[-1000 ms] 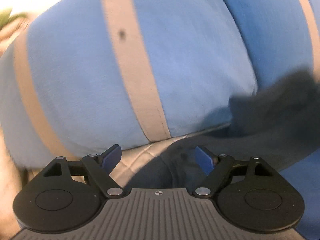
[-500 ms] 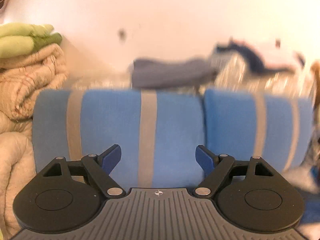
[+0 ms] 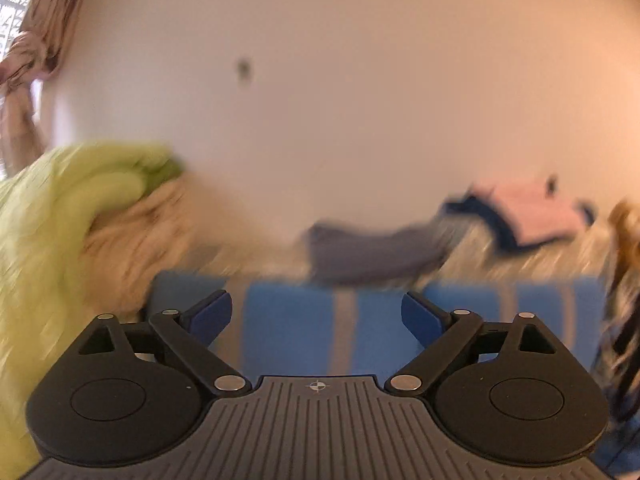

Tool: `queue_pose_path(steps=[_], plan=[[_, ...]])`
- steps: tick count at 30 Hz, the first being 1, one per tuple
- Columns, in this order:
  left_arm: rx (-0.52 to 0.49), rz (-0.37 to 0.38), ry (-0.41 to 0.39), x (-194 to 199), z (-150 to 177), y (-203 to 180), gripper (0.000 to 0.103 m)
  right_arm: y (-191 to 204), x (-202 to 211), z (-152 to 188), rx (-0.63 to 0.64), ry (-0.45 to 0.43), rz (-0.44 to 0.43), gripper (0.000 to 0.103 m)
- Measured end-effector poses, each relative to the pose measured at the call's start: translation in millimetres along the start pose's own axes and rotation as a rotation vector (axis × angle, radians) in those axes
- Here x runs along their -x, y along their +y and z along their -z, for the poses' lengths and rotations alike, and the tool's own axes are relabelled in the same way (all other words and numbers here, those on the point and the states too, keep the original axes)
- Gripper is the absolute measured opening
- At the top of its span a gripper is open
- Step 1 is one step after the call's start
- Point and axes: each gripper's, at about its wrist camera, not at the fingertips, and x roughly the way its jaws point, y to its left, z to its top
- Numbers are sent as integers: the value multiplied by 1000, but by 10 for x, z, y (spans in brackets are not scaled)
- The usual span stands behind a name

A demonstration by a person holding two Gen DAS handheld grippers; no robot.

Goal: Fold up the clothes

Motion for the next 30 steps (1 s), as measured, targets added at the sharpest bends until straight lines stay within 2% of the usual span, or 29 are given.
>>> queue_pose_path(steps=[2, 7, 10, 14, 17, 22, 30], plan=[[32, -42, 46, -38, 334, 114, 93, 189, -173, 339, -1, 44, -31, 103], [227, -136, 134, 56, 1213, 587, 93, 798, -649, 1334, -42, 170, -128, 103], [330, -204, 169, 196, 1664, 955, 93, 1151, -782, 1830, -79, 229, -163, 103], [487, -318, 152, 485, 2182, 1480, 93, 1556, -836, 2350, -105, 270, -160, 103], [622, -346, 106, 733, 2573, 1837, 93, 1816, -795, 2666, -69, 247, -118, 103], [857, -346, 70, 914, 3178, 2170, 93, 1927, -617, 2889, -31, 184, -105, 103], [1234, -357, 18, 1074, 4183, 2545, 92, 1854, -538, 2950, -47, 174, -133, 103]])
